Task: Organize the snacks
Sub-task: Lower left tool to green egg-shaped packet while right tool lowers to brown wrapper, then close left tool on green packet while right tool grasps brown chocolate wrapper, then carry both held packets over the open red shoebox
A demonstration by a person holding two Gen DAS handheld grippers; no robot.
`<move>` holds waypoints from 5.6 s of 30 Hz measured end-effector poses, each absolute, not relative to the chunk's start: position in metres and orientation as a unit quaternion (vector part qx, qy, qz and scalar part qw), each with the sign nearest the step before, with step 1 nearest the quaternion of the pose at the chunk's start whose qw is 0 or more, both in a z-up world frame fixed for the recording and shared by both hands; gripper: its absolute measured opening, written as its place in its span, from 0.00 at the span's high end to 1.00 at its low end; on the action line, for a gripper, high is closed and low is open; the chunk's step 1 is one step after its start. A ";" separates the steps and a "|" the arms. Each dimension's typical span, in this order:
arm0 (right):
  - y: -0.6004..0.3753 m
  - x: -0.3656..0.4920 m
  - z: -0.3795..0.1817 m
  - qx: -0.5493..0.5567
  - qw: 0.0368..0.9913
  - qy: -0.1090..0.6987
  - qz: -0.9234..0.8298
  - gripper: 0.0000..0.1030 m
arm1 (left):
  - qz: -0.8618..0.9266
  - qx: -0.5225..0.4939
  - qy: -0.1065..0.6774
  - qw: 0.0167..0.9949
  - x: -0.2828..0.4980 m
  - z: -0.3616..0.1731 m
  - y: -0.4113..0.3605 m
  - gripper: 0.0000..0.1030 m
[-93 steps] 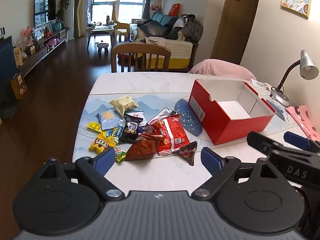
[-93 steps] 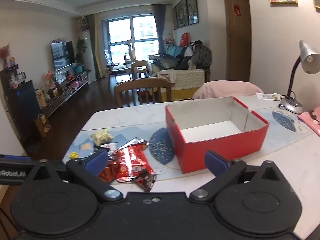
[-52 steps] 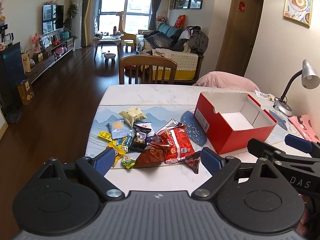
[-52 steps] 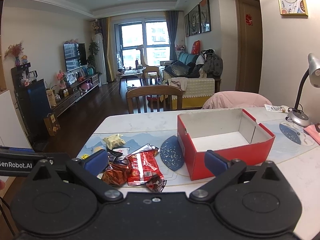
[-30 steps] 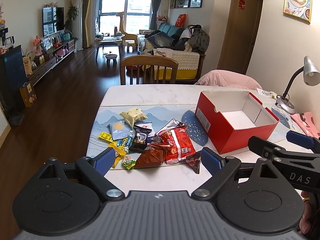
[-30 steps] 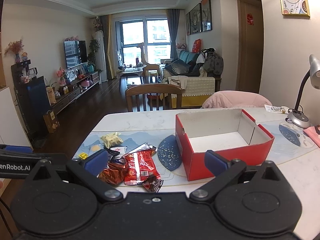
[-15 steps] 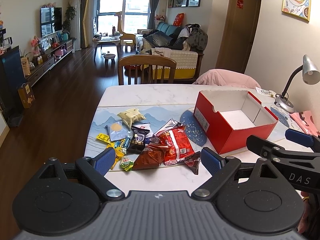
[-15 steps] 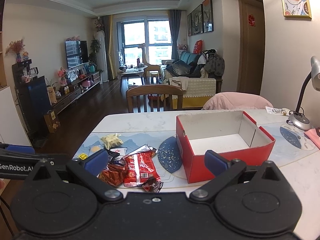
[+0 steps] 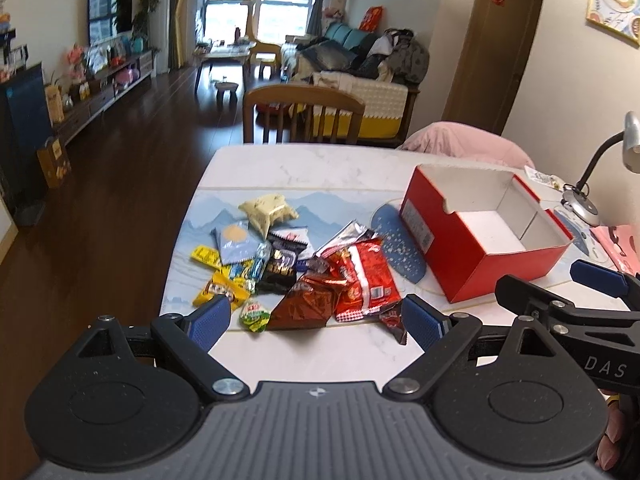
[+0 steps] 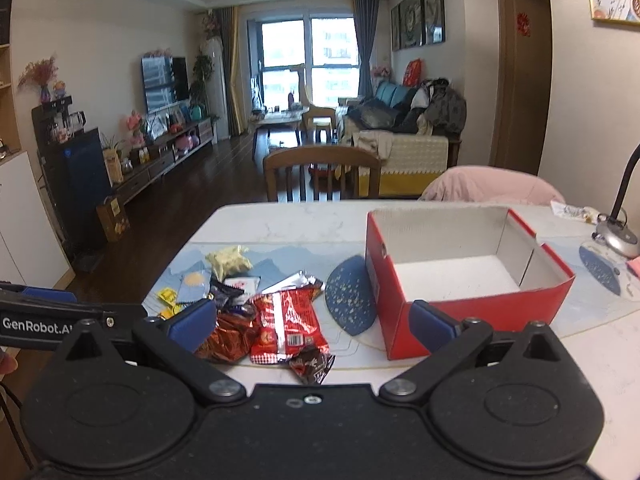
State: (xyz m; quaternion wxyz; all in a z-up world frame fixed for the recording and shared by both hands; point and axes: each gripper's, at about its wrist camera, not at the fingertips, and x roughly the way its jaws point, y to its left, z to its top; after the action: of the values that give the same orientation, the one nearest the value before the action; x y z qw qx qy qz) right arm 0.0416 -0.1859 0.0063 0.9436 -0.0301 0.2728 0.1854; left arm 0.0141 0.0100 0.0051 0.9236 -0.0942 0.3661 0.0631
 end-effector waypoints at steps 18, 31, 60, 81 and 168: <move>-0.170 0.110 -0.073 -0.081 0.897 0.373 0.224 0.11 | 0.141 -0.128 0.432 0.882 0.057 -0.060 0.058 0.10; -0.153 0.139 -0.116 -0.123 0.868 0.406 0.258 0.21 | 0.158 -0.182 0.502 0.830 0.109 -0.122 0.097 0.21; -0.144 0.159 -0.139 -0.124 0.860 0.418 0.264 0.36 | 0.140 -0.249 0.551 0.784 0.163 -0.154 0.113 0.58; -0.154 0.150 -0.135 -0.113 0.864 0.413 0.265 0.70 | 0.139 -0.259 0.546 0.784 0.145 -0.156 0.117 0.73; -0.249 0.097 -0.008 -0.067 0.919 0.310 0.234 0.71 | 0.031 -0.146 0.463 0.874 0.099 -0.031 0.017 0.67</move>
State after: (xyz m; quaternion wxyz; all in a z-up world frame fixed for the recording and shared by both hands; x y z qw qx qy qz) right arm 0.0969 -0.2485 -0.0080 0.9190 -0.0671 0.3099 0.2343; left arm 0.0992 0.0169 -0.0309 0.8740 -0.1457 0.4626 0.0309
